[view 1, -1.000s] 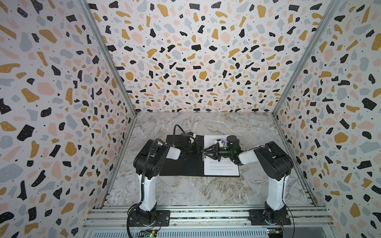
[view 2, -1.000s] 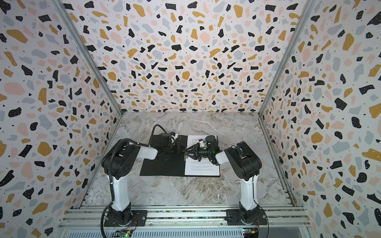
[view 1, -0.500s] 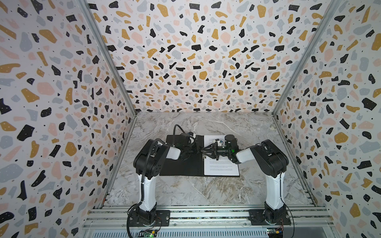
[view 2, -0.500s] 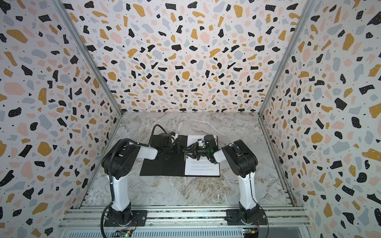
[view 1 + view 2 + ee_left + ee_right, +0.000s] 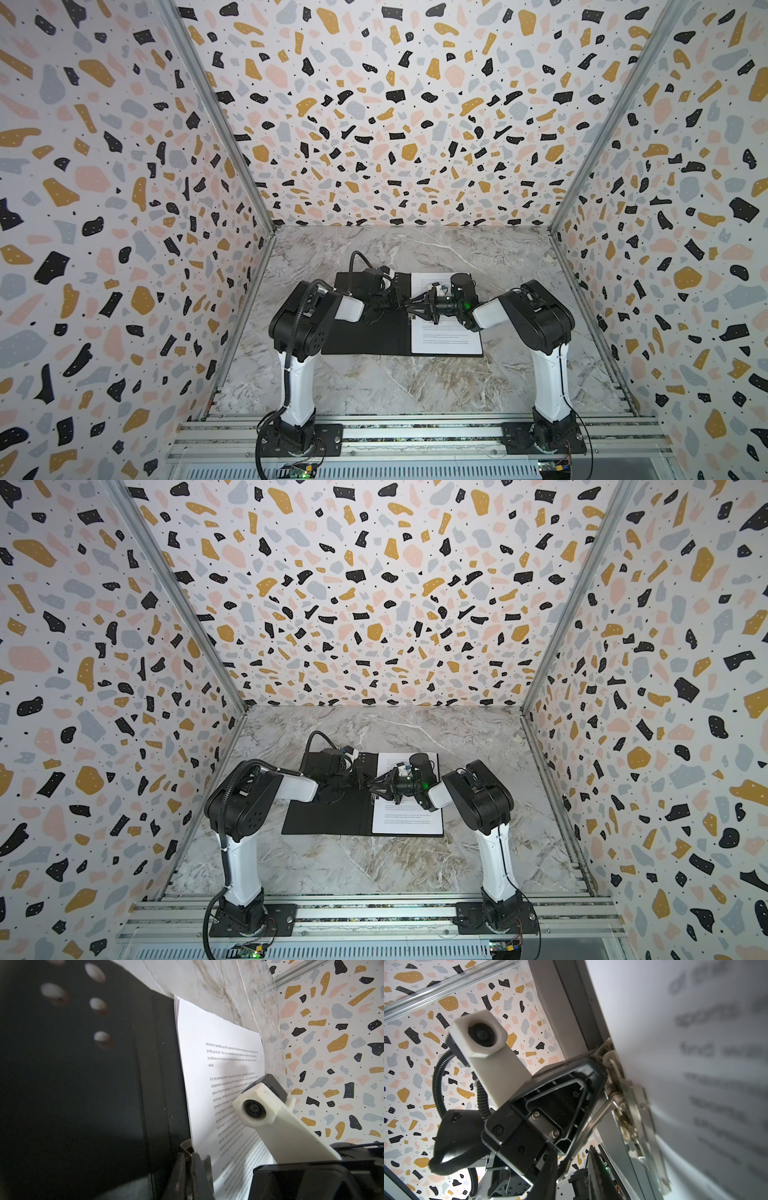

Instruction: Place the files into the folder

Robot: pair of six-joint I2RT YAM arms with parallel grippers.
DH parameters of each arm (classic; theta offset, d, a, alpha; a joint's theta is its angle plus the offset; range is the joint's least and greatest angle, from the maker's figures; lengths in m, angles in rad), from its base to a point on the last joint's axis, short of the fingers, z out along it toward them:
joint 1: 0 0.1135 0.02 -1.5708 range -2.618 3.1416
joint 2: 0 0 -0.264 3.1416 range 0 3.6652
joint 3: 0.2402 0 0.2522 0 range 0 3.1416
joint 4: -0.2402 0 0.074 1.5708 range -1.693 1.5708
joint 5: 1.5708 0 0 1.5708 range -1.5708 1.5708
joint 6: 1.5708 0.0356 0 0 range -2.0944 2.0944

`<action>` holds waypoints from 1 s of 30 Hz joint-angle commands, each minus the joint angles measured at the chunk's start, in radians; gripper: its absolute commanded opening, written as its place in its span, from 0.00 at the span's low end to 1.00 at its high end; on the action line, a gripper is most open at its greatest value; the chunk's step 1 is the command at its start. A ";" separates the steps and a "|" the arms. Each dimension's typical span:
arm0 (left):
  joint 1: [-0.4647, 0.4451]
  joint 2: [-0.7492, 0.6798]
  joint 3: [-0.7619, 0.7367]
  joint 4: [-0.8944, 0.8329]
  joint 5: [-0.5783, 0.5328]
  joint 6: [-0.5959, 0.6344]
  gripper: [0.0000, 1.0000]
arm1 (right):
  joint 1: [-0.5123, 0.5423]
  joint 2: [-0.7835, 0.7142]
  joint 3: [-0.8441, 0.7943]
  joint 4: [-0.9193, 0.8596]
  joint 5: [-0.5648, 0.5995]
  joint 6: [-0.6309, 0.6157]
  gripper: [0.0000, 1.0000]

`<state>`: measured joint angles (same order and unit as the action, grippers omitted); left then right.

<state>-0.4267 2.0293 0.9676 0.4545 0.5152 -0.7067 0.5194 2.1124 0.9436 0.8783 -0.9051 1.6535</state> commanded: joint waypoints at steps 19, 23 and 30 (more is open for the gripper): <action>0.000 0.061 -0.023 -0.083 -0.057 0.022 0.08 | 0.036 -0.009 -0.032 0.078 -0.023 0.012 0.13; 0.000 0.061 -0.021 -0.083 -0.057 0.021 0.08 | 0.039 -0.015 -0.056 0.093 -0.023 0.015 0.11; 0.000 0.063 -0.024 -0.082 -0.055 0.023 0.08 | 0.042 -0.018 -0.081 0.108 -0.021 0.012 0.05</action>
<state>-0.4267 2.0315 0.9676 0.4572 0.5201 -0.7063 0.5438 2.1124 0.8764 0.9478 -0.8925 1.6821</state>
